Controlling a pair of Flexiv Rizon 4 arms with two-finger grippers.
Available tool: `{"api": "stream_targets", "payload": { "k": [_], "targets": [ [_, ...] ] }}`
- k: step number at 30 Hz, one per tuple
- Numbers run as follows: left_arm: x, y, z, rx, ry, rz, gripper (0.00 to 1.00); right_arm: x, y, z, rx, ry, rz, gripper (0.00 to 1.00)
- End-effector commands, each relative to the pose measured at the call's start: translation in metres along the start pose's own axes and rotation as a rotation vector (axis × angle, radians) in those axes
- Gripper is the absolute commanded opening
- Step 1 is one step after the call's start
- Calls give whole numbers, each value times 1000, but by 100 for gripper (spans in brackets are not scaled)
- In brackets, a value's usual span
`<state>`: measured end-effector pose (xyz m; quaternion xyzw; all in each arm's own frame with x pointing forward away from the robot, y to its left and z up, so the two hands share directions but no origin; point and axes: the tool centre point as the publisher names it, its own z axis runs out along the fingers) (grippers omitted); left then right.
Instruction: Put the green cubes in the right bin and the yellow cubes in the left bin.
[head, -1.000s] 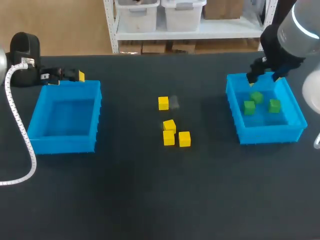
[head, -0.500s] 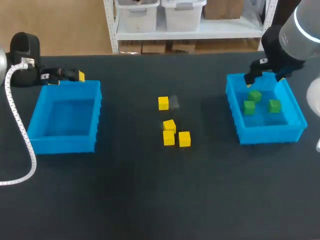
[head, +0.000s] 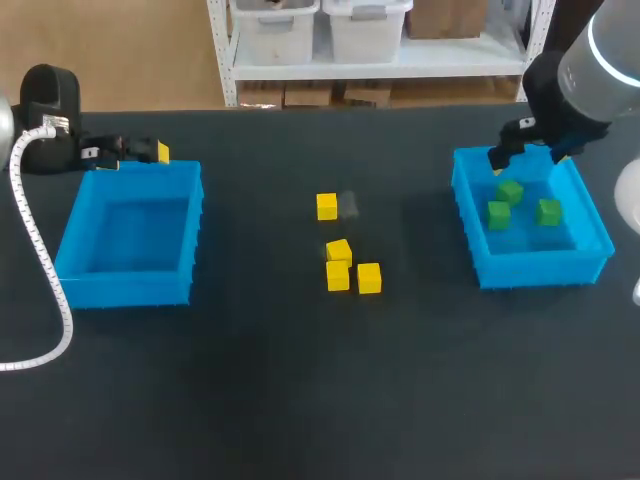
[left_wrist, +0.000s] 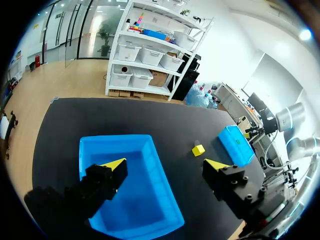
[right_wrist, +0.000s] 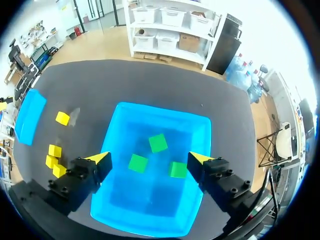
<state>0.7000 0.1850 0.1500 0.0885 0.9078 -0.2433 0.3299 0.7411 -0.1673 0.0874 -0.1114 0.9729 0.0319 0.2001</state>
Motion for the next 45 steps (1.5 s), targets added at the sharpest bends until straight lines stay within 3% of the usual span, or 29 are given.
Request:
{"api": "stream_targets", "payload": {
  "k": [1,4,11,22,32,45],
  "targets": [
    [0,0,0,0,0,0,100,3,0,-1,4,-7,2,100],
    [-3,0,-4,1,5,13,100,3,0,-1,4,-7,2,100],
    [-36,-7,-11,-46,107,187,100,3,0,-1,4,-7,2,100],
    [-78,-50,23,-7,297,396,100,3,0,-1,4,-7,2,100],
    [-86,-86,81,31,493,586,100,3,0,-1,4,-7,2,100],
    [-70,-113,162,95,678,760,100,3,0,-1,4,-7,2,100]
  ]
}}
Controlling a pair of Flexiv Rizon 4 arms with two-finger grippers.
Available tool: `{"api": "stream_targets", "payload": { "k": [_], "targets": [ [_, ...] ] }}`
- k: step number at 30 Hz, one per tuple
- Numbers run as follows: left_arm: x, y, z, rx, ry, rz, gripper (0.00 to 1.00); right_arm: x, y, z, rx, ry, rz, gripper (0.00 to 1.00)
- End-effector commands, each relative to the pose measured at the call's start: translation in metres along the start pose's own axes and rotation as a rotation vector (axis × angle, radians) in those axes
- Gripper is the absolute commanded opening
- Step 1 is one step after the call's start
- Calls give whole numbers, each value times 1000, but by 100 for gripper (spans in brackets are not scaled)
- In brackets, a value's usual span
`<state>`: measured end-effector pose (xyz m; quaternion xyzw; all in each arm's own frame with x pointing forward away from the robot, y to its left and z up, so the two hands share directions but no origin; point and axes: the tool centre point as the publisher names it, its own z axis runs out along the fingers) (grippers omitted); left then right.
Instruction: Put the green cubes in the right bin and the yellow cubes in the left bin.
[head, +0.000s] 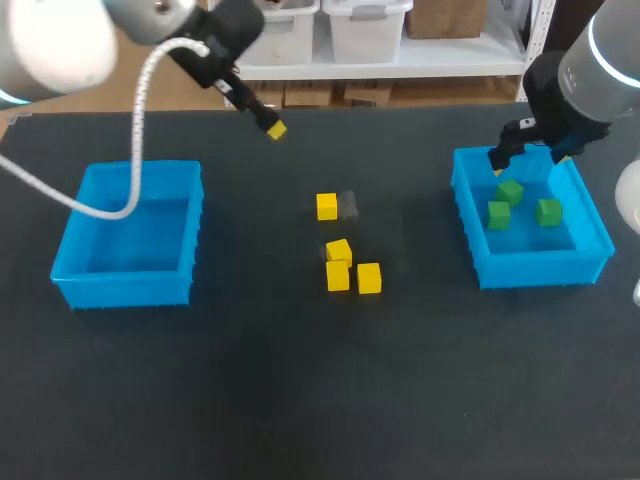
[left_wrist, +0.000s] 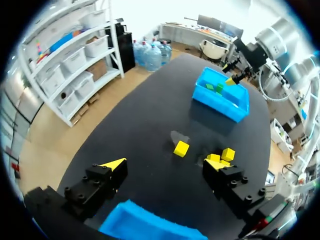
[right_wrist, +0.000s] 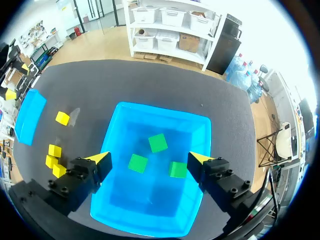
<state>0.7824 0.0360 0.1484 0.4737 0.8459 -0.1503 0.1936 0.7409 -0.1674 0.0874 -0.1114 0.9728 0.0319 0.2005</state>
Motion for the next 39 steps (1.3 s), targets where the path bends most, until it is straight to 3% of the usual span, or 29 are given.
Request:
{"api": "stream_targets", "payload": {
  "k": [1,7,13,22,39],
  "targets": [
    [-28,6,39,48,258,34,100,2,0,-1,4,-7,2,100],
    [-43,-4,69,85,289,109,100,2,0,-1,4,-7,2,100],
    [-44,-15,94,110,334,188,100,2,0,-1,4,-7,2,100],
    [-31,-24,116,139,391,236,100,2,0,-1,4,-7,2,100],
    [11,-53,126,173,456,256,100,2,0,-1,4,-7,2,100]
  ]
}}
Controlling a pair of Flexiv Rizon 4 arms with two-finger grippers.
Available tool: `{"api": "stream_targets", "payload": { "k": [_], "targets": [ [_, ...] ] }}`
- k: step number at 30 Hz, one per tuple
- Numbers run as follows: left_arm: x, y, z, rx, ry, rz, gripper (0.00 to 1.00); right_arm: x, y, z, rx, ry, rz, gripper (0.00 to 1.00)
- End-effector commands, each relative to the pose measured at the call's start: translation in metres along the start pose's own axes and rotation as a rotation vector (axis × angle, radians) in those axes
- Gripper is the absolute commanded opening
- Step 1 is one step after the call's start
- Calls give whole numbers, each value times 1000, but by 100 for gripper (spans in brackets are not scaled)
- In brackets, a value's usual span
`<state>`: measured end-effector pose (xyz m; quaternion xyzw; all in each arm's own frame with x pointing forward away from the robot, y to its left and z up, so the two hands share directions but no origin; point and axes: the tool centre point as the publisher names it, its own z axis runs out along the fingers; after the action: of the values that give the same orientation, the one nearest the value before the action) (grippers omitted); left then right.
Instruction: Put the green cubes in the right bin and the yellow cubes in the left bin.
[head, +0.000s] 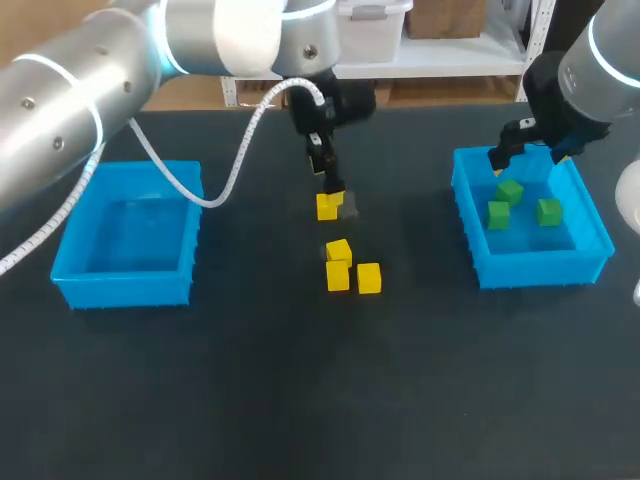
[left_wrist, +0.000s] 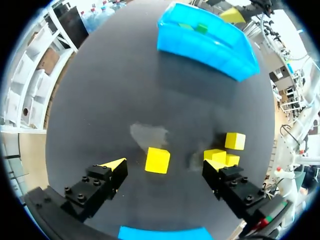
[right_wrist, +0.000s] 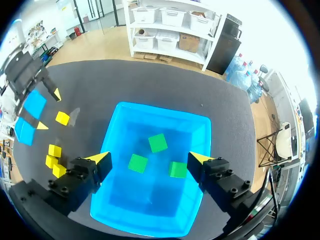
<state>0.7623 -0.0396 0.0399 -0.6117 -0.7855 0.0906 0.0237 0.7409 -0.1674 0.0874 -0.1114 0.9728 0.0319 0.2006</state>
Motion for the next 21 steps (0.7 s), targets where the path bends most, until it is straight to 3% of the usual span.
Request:
{"api": "stream_targets", "payload": {
  "k": [1,8,21],
  "targets": [
    [6,-7,7,-7,17,3,100,2,0,-1,4,-6,2,100],
    [17,-8,27,-46,87,0,100,2,0,-1,4,-6,2,100],
    [10,8,34,-78,80,-50,100,2,0,-1,4,-6,2,100]
  ]
}}
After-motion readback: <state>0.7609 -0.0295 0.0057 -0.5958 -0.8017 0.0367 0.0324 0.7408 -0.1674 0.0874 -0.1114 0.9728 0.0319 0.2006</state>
